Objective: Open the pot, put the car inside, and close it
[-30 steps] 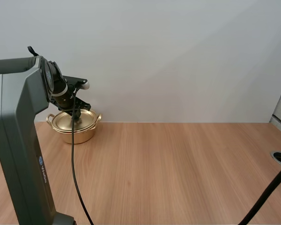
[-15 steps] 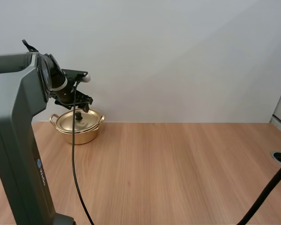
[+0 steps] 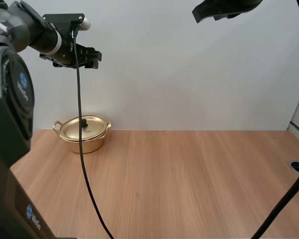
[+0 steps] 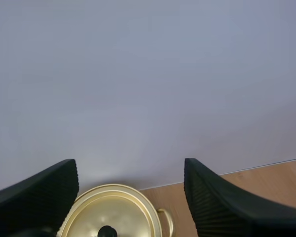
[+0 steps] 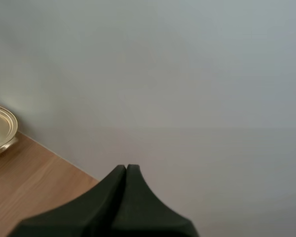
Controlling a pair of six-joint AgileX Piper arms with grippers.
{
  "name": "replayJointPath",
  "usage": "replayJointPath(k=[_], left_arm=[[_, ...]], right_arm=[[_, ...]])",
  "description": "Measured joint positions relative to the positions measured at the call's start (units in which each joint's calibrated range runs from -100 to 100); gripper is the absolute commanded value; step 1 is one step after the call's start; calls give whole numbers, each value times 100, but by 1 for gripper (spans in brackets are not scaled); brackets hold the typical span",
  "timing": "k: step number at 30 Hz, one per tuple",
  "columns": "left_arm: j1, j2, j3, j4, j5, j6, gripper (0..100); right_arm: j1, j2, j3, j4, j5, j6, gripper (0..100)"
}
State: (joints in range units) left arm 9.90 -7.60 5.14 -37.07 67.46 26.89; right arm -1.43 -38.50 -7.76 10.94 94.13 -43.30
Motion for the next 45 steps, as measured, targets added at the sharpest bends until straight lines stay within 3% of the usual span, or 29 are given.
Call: replayJointPath(k=[7, 14, 18, 21, 24, 29, 33, 37, 45], left_arm=[[0, -1299, 1436, -1219, -1403, 305, 100], [0, -2511, 2655, -1534, -2773, 281, 100], [0, -3396, 3621, -1209, -2697, 150, 100], [-116, -3983, 4214, -1090, -2283, 21, 100], [-367, -4539, 4800, -742, -2252, -63, 100], [-954, -5488, 5852, 105, -3221, -349, 100], [-1240, -6239, 6470, 749, -3578, -927, 100], [-1270, -6989, 6976, 1468, -3427, -1522, 100], [-1160, -8071, 8157, 2829, -3828, -2730, 100]], right_arm=[[0, -938, 1768, 760, -2290, 24, 0], [0, -1558, 3029, 1234, -3945, 45, 0], [0, -1979, 3957, 1242, -5167, 45, 0], [0, -2337, 4540, 1242, -5947, 45, 0], [0, -2800, 5135, 1242, -6751, 29, 0], [-250, -3814, 6180, 1242, -7898, 18, 0], [-321, -4545, 6935, 1242, -8066, 18, 0], [-321, -5245, 7778, 1242, -7410, 47, 0], [-166, -5590, 9365, 1093, -5645, 207, 0]])
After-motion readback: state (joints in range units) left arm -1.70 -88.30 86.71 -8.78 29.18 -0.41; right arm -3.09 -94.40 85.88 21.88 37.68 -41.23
